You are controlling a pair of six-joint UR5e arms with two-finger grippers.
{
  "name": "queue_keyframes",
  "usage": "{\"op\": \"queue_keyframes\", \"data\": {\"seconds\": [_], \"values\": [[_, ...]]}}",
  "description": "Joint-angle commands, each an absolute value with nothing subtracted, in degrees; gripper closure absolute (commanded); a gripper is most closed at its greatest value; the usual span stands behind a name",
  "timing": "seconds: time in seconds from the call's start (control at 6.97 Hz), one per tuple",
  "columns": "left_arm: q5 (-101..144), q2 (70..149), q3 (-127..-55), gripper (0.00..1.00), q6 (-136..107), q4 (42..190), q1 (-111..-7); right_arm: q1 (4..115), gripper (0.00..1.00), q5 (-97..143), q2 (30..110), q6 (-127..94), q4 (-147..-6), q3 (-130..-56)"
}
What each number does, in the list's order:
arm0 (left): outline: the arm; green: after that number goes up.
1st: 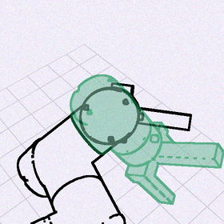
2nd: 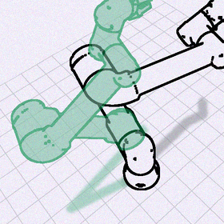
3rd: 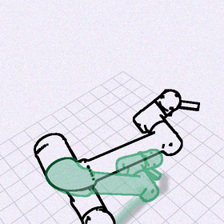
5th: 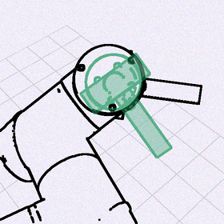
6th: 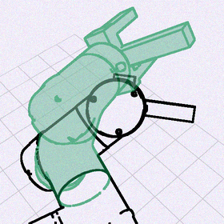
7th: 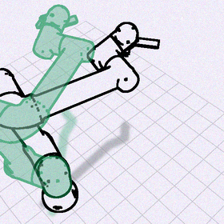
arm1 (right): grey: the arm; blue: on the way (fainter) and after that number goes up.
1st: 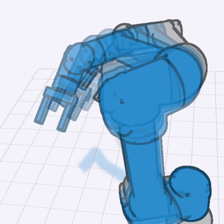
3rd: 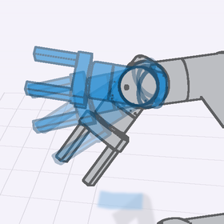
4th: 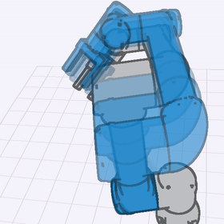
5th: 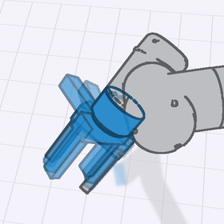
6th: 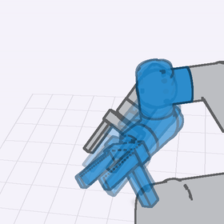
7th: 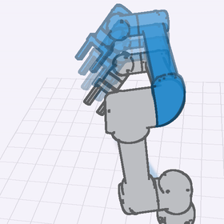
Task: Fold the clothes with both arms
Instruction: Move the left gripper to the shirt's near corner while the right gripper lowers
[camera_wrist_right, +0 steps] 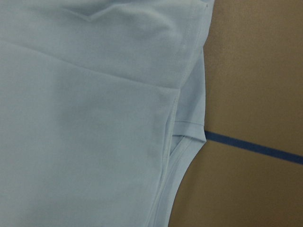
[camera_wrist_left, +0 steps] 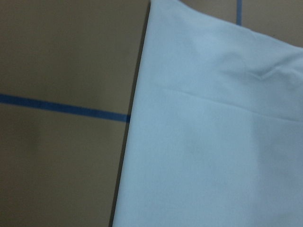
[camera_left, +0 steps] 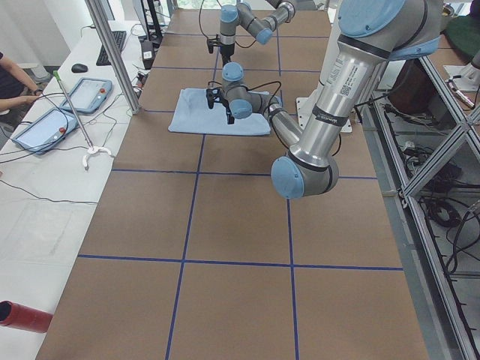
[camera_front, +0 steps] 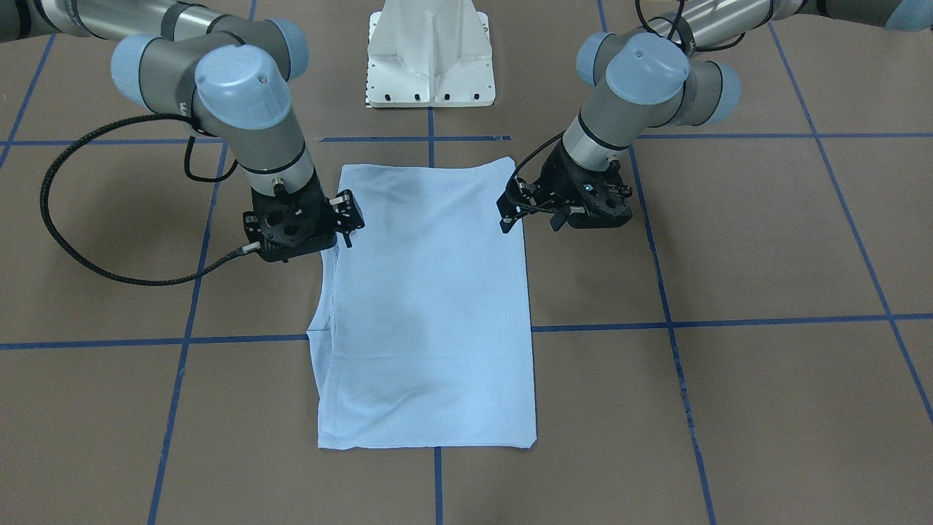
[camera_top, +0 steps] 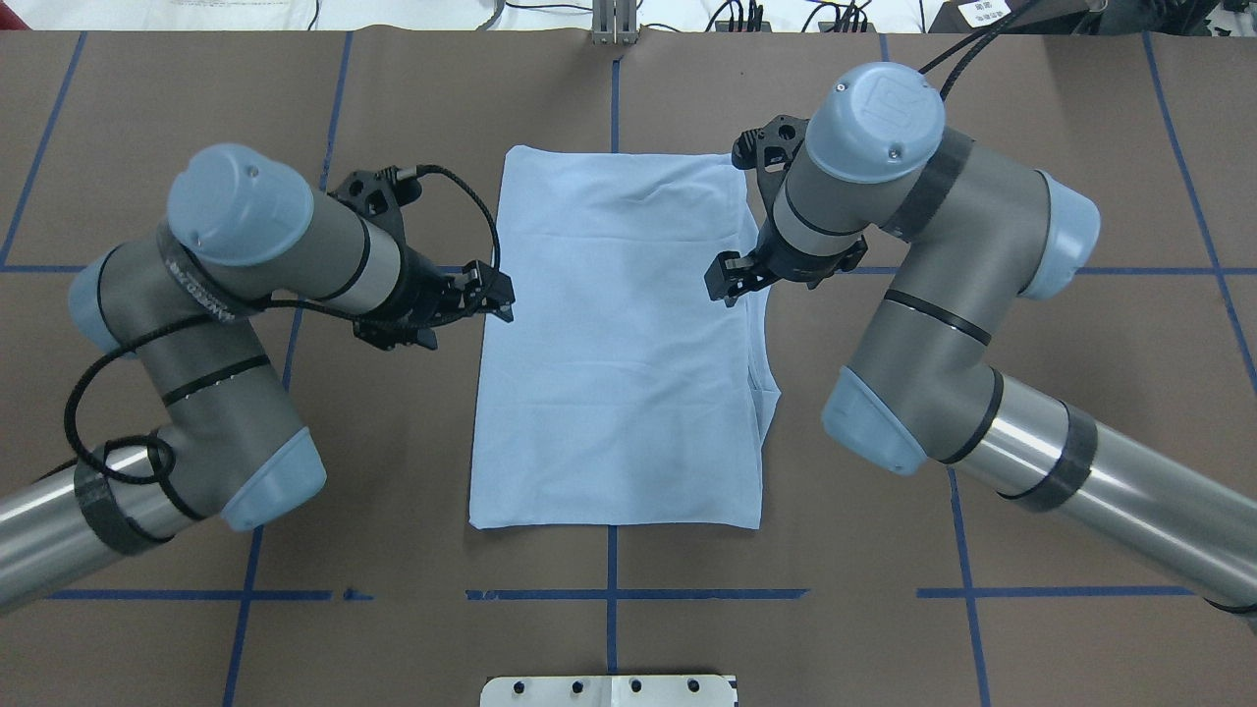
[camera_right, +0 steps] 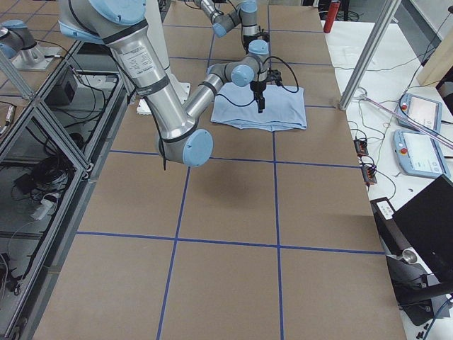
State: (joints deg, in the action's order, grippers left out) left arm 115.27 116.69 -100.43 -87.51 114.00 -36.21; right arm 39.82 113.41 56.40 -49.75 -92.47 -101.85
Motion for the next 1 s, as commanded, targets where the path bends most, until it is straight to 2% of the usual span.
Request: {"op": "queue_keyframes", "data": {"seconds": [0.0,0.43,0.86], "values": [[108.6,110.5,-107.4,0.0,-104.0,113.4,-28.0,38.1,0.0,115.4,60.3,-58.8,-92.5,-111.4],[99.5,111.2,-107.4,0.0,-118.0,105.2,-18.3,35.3,0.0,115.1,61.7,-63.4,-88.4,-112.5],[97.7,111.8,-107.2,0.06,-118.2,104.3,-17.1,35.0,0.0,114.9,61.8,-63.5,-88.0,-112.1]]}}
